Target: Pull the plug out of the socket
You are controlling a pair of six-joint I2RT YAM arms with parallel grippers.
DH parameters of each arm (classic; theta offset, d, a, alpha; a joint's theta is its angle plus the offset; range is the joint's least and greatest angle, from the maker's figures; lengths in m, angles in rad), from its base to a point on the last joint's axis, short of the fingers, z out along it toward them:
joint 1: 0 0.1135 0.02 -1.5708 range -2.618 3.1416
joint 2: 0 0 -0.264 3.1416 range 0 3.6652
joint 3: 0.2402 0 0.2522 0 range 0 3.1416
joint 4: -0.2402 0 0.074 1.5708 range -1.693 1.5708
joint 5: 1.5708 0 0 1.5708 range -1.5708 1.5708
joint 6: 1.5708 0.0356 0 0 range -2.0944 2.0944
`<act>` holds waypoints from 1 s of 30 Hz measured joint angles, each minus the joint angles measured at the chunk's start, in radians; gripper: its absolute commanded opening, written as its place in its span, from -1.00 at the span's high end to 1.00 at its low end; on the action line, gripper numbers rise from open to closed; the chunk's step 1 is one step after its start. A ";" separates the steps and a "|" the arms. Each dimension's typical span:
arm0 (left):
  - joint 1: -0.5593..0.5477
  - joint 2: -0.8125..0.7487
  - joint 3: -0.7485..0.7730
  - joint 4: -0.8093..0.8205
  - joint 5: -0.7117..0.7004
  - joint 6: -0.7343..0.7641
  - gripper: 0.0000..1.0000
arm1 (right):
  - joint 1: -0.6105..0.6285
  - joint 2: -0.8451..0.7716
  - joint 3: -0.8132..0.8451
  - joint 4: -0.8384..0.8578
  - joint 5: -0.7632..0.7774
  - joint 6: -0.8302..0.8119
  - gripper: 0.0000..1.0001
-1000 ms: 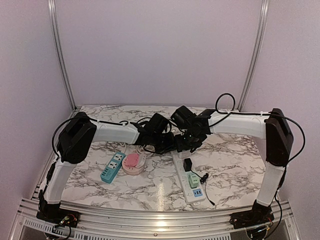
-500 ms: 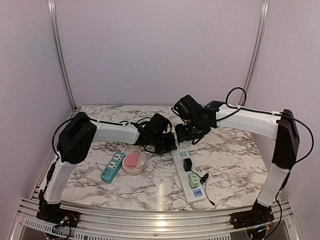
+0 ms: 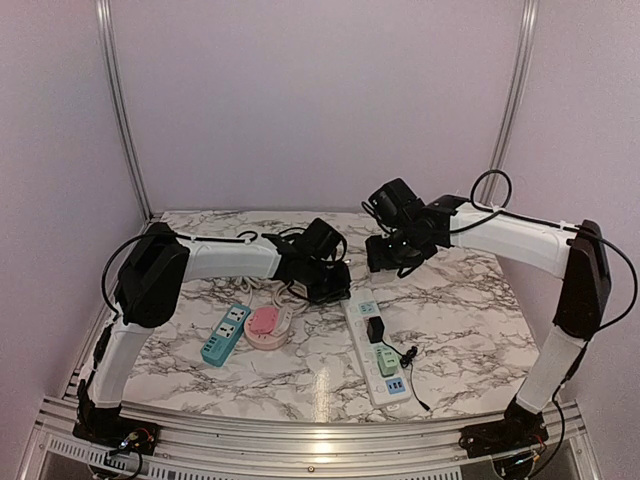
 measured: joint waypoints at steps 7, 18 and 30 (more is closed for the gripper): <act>0.000 -0.024 0.047 -0.113 -0.016 0.068 1.00 | -0.129 -0.035 -0.094 0.134 -0.103 -0.013 0.55; 0.000 -0.197 0.047 -0.219 -0.026 0.158 1.00 | -0.387 -0.055 -0.352 0.515 -0.456 0.015 0.52; 0.000 -0.278 0.047 -0.268 -0.040 0.183 1.00 | -0.490 0.013 -0.379 0.733 -0.669 0.062 0.45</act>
